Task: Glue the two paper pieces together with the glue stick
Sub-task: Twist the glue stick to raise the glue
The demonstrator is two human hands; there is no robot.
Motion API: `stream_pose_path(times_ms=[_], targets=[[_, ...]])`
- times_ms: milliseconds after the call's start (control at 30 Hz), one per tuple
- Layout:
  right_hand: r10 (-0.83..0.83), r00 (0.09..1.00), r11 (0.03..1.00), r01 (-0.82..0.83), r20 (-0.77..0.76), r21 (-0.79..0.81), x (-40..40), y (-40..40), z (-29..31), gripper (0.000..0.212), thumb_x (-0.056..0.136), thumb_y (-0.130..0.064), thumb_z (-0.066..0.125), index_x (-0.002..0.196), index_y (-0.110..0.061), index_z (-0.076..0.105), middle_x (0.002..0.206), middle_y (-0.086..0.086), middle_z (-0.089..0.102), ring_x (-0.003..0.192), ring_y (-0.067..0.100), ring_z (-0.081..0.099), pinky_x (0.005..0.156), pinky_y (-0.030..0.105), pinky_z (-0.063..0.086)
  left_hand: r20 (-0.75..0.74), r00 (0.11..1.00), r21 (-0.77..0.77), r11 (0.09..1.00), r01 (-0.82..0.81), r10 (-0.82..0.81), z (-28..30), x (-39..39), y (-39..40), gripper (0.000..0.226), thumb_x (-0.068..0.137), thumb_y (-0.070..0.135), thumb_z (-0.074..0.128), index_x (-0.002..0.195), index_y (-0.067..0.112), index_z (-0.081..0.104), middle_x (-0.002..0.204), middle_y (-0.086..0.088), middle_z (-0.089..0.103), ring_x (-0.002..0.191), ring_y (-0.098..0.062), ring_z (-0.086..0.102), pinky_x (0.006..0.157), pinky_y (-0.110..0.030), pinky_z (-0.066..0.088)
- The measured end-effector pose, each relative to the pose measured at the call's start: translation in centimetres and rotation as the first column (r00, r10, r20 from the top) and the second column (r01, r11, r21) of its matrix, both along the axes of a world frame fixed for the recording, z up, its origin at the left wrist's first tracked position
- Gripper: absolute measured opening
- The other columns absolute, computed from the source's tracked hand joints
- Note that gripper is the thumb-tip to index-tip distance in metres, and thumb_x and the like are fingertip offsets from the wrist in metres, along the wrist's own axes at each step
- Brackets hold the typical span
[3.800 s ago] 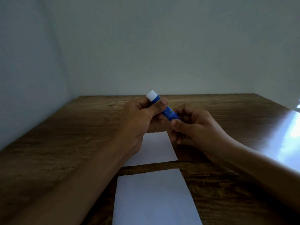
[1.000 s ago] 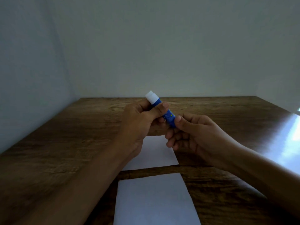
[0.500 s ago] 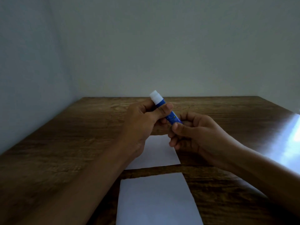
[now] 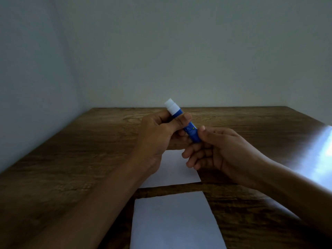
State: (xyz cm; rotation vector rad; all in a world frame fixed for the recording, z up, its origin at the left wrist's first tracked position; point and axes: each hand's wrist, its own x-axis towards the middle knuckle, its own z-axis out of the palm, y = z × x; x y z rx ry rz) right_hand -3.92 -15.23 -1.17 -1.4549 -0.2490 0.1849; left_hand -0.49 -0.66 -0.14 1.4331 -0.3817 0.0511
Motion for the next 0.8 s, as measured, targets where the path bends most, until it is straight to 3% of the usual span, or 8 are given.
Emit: stream_pose_path(times_ms=[167, 300, 500, 633, 800], targets=[[-0.076, 0.99, 0.994, 0.085, 0.119, -0.073, 0.06, 0.25, -0.27, 0.033, 0.068, -0.029, 0.06, 0.092, -0.007, 0.059, 0.072, 0.007, 0.069, 0.059, 0.019, 0.066, 0.052, 0.024, 0.053, -0.014, 1.0, 0.022, 1.0, 0.012, -0.011, -0.02, -0.09, -0.05, 0.024, 0.054, 0.035, 0.069, 0.07, 0.018, 0.071, 0.065, -0.006, 0.064, 0.054, -0.008, 0.059, 0.056, -0.022, 0.053], [-0.025, 0.997, 0.999, 0.028, 0.078, -0.035, -0.05, 0.03, -0.14, 0.03, 0.072, -0.031, 0.055, 0.087, -0.006, 0.062, 0.07, 0.009, 0.068, 0.058, 0.019, 0.065, 0.051, 0.024, 0.052, 0.001, 1.0, 0.025, 1.0, 0.005, -0.005, 0.09, -0.22, -0.14, 0.025, 0.054, 0.034, 0.069, 0.072, 0.017, 0.071, 0.066, -0.004, 0.064, 0.053, -0.005, 0.058, 0.053, -0.018, 0.049], [-0.084, 0.985, 0.995, 0.09, 0.148, -0.039, 0.18, 0.13, -0.31, 0.034, 0.068, -0.026, 0.061, 0.093, -0.004, 0.056, 0.071, 0.008, 0.071, 0.058, 0.019, 0.066, 0.051, 0.024, 0.052, -0.014, 1.0, 0.029, 1.0, -0.001, 0.001, 0.12, -0.19, -0.06, 0.025, 0.052, 0.036, 0.069, 0.069, 0.018, 0.071, 0.064, -0.006, 0.061, 0.056, -0.011, 0.058, 0.068, -0.036, 0.056], [-0.031, 0.996, 0.999, 0.031, 0.086, -0.003, 0.09, 0.13, -0.33, 0.035, 0.073, -0.033, 0.055, 0.095, -0.006, 0.056, 0.075, 0.011, 0.072, 0.058, 0.021, 0.067, 0.05, 0.025, 0.053, 0.007, 1.0, 0.023, 1.0, 0.0, 0.0, 0.0, 0.08, 0.09, 0.026, 0.053, 0.035, 0.069, 0.072, 0.017, 0.071, 0.068, -0.009, 0.06, 0.055, -0.007, 0.057, 0.064, -0.03, 0.056], [-0.141, 0.977, 0.989, 0.147, 0.161, -0.029, 0.37, 0.04, -0.46, 0.034, 0.067, -0.025, 0.062, 0.095, -0.007, 0.056, 0.069, 0.006, 0.07, 0.058, 0.018, 0.065, 0.052, 0.025, 0.053, 0.006, 1.0, 0.017, 1.0, -0.003, 0.003, 0.0, 0.21, 0.13, 0.023, 0.053, 0.034, 0.069, 0.07, 0.018, 0.07, 0.067, -0.008, 0.058, 0.052, -0.005, 0.054, 0.059, -0.024, 0.053]])
